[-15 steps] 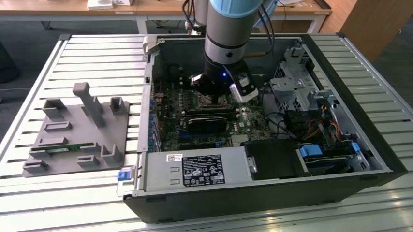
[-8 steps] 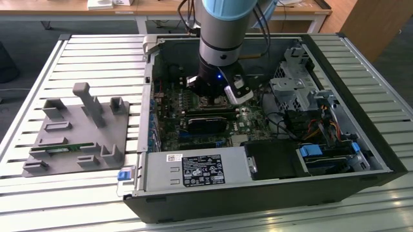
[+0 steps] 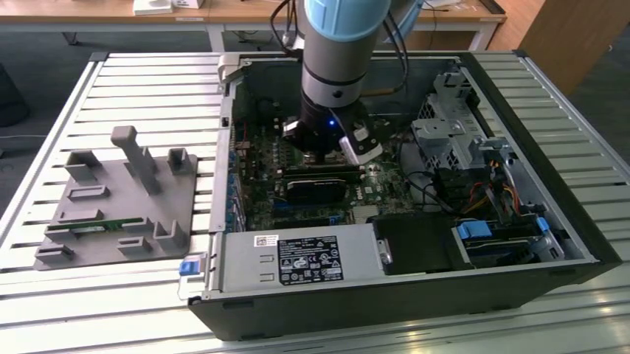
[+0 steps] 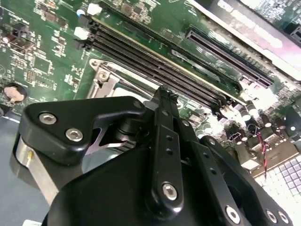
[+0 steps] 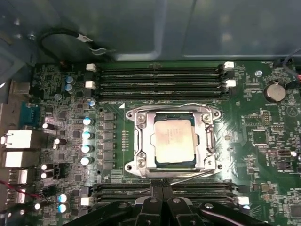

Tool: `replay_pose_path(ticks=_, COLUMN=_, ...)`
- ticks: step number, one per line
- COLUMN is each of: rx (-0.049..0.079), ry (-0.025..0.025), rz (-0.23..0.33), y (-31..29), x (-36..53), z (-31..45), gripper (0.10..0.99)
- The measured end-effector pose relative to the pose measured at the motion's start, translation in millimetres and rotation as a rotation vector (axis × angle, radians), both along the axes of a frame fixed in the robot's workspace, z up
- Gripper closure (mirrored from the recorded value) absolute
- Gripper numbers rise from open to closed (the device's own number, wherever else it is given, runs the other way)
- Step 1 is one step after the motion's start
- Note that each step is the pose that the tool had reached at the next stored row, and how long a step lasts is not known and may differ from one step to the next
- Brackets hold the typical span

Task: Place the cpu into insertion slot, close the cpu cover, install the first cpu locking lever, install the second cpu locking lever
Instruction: 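Install the second cpu locking lever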

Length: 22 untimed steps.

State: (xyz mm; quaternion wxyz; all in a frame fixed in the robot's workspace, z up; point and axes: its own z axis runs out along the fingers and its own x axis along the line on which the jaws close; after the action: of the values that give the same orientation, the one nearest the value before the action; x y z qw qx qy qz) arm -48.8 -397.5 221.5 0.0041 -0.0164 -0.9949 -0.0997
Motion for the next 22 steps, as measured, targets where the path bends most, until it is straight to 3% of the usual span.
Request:
replay_pose_path(ticks=6, rx=0.001, ry=0.0, rz=0.0, y=-4.8, x=-4.4, z=-2.1, gripper=0.98)
replay_pose_path(ticks=15, rx=0.01, ry=0.0001, rz=0.0, y=-5.2, x=-8.6, z=-4.2, gripper=0.98)
replay_pose_path(ticks=17, rx=0.025, ry=0.0001, rz=0.0, y=-5.3, x=-10.2, z=-5.3, gripper=0.98)
replay_pose_path(ticks=20, rx=0.058, ry=-0.0001, rz=0.0, y=-6.5, x=-11.0, z=-6.5, gripper=0.98)
replay_pose_path(ticks=22, rx=0.071, ry=0.0, rz=0.0, y=-8.3, x=-11.6, z=-7.5, gripper=0.98)
